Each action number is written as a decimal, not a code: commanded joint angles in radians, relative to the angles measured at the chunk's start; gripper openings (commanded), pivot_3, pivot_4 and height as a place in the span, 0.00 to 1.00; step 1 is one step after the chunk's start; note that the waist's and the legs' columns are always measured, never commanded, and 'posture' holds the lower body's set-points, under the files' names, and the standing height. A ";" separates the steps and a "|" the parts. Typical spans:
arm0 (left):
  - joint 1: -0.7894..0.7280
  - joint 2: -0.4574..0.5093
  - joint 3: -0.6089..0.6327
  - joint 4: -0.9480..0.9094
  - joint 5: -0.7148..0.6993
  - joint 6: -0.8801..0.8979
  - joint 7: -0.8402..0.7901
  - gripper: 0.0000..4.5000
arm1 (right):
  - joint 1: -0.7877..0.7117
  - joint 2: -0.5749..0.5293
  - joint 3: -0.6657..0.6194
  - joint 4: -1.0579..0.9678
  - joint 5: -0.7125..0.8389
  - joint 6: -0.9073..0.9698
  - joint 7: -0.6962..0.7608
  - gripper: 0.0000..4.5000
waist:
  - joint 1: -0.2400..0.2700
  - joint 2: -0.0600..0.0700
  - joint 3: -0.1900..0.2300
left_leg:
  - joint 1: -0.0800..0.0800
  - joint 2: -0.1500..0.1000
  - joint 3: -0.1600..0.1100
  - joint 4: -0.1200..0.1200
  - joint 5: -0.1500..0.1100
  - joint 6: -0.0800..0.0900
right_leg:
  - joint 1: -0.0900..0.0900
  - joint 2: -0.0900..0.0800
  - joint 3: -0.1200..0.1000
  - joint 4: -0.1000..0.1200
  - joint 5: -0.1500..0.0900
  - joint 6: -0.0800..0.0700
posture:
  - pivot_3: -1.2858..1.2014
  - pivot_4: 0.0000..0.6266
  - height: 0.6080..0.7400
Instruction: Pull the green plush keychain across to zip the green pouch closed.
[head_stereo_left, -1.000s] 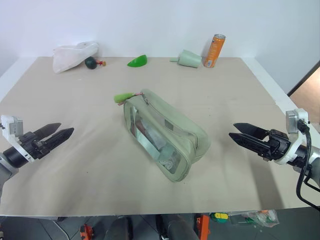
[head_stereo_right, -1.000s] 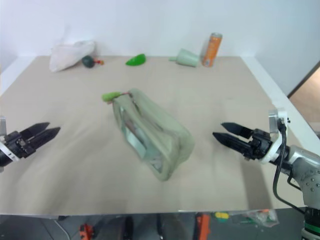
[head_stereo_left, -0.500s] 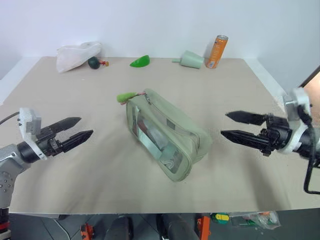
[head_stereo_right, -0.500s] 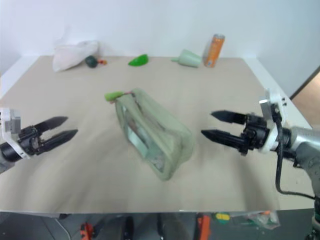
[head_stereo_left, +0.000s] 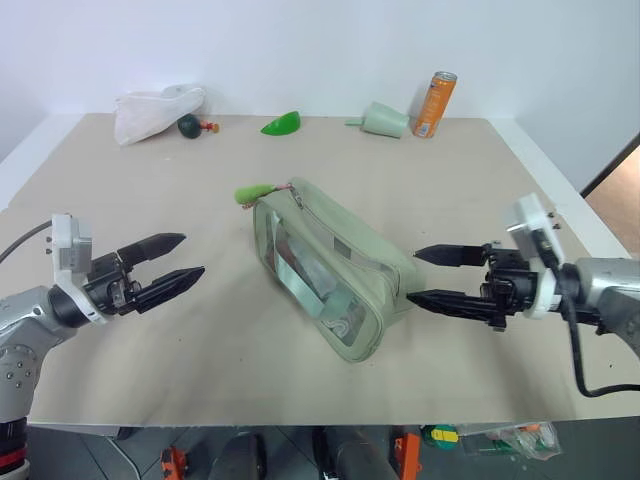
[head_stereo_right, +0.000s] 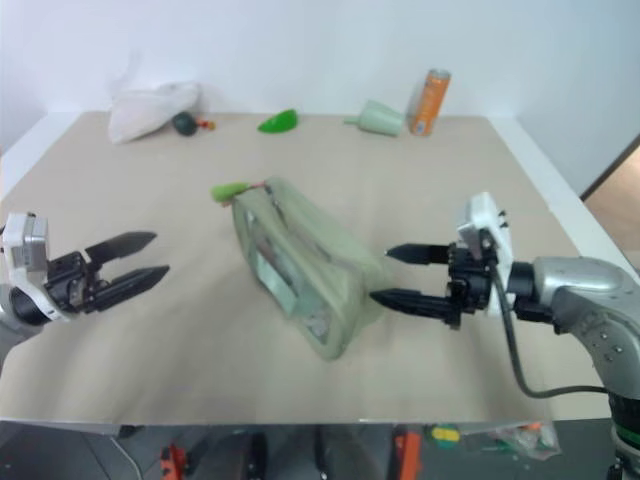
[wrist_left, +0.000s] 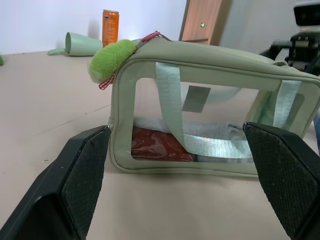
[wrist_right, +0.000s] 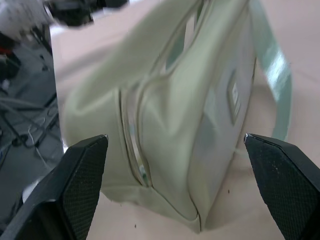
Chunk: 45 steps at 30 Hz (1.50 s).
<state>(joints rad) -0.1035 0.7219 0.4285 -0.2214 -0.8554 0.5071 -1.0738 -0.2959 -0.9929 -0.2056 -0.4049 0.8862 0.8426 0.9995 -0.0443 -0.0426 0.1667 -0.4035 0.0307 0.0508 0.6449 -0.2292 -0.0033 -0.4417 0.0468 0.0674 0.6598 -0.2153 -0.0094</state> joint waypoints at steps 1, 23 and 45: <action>0.003 -0.004 0.008 -0.042 -0.005 -0.020 0.007 0.98 | -0.044 0.015 0.037 0.027 -0.075 -0.057 -0.005 1.00 | 0.000 0.000 0.000 | 0.000 0.000 0.000 0.002 0.000 0.000 | 0.000 0.000 0.000 0.001 0.000 0.000 | 0.52 0.24 1.00; 0.047 -0.052 0.007 -0.068 0.008 -0.056 0.068 1.00 | -0.145 0.054 0.133 0.181 -0.272 -0.217 0.125 0.01 | -0.001 0.000 0.000 | 0.000 0.000 0.001 0.010 0.000 0.000 | 0.000 0.000 0.000 0.006 0.001 0.002 | 0.52 0.24 1.00; 0.072 -0.010 0.076 -0.028 -0.015 -0.023 0.075 1.00 | -0.720 0.236 0.308 0.712 -0.439 -0.488 0.588 0.01 | 0.000 0.001 0.003 | -0.002 0.001 0.001 0.008 -0.003 0.002 | -0.002 -0.002 -0.003 0.007 -0.001 -0.006 | 0.52 0.24 1.00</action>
<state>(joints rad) -0.0393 0.6912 0.4602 -0.2444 -0.8506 0.4812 -0.9957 -0.9582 -0.7583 0.1168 0.3175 0.4260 0.3589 1.5268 -0.0447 -0.0413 0.1698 -0.4053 0.0320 0.0521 0.6530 -0.2323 -0.0013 -0.4436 0.0448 0.0640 0.6664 -0.2159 -0.0155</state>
